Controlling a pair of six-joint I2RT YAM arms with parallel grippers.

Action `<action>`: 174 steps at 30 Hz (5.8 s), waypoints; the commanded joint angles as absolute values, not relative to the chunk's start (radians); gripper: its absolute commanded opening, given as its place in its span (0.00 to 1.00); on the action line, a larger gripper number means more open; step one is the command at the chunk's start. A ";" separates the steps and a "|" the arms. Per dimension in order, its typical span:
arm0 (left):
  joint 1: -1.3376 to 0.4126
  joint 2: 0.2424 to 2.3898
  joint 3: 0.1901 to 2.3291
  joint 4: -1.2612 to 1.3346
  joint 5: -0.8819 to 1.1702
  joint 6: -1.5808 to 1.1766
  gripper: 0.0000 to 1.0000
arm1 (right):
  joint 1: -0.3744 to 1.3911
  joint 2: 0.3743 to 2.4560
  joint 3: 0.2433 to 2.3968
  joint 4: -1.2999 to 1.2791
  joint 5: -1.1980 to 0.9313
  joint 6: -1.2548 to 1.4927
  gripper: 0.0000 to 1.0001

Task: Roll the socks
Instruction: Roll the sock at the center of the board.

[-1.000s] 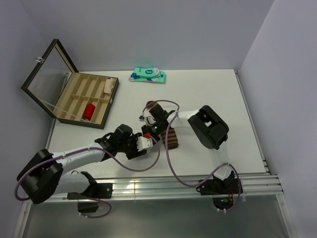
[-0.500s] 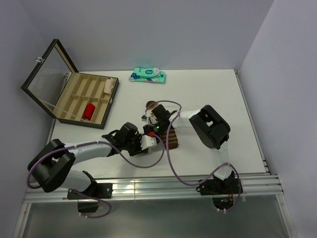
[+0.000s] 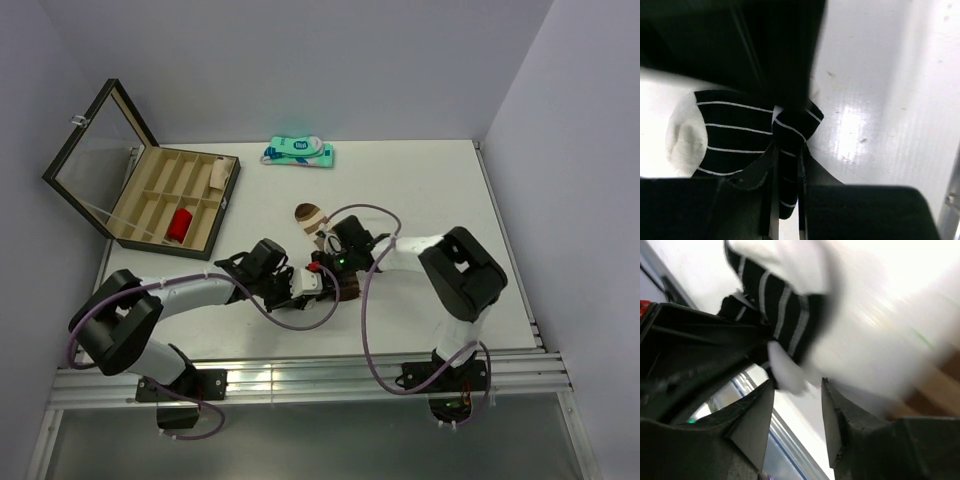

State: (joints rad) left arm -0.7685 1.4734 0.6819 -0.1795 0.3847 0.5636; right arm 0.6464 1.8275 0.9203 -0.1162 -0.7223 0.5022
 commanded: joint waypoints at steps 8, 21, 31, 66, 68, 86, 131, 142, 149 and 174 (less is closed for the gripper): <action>-0.684 1.603 0.791 -0.498 0.636 0.618 0.00 | 0.537 1.357 0.678 0.055 -0.384 0.661 0.55; -0.563 1.926 1.127 -1.032 0.788 0.842 0.00 | 0.719 0.770 0.430 0.077 -0.013 0.479 0.55; -0.538 2.128 1.290 -1.225 0.795 0.916 0.00 | 1.197 1.038 0.532 0.144 0.277 0.295 0.55; -0.522 2.212 1.338 -1.264 0.776 0.917 0.01 | 1.338 1.753 0.868 0.179 0.296 0.163 0.56; -0.523 2.210 1.336 -1.264 0.778 0.916 0.01 | 1.342 1.762 0.871 0.184 0.317 0.169 0.53; -0.460 2.099 1.356 -1.252 0.929 0.910 0.39 | 1.328 1.694 0.804 0.138 0.305 0.213 0.05; -0.478 1.039 0.611 -0.219 0.404 0.584 0.58 | 0.819 2.025 1.275 -0.492 -0.661 0.161 0.05; -0.761 1.092 0.503 -0.137 0.276 0.577 0.60 | 0.761 2.062 1.281 -0.495 -0.736 0.169 0.07; -0.790 1.161 0.506 -0.049 0.261 0.548 0.60 | 0.756 2.059 1.262 -0.477 -0.741 0.175 0.07; -0.712 1.417 0.670 -0.266 0.486 0.500 0.00 | 0.744 1.884 1.102 -0.282 -0.618 0.339 0.48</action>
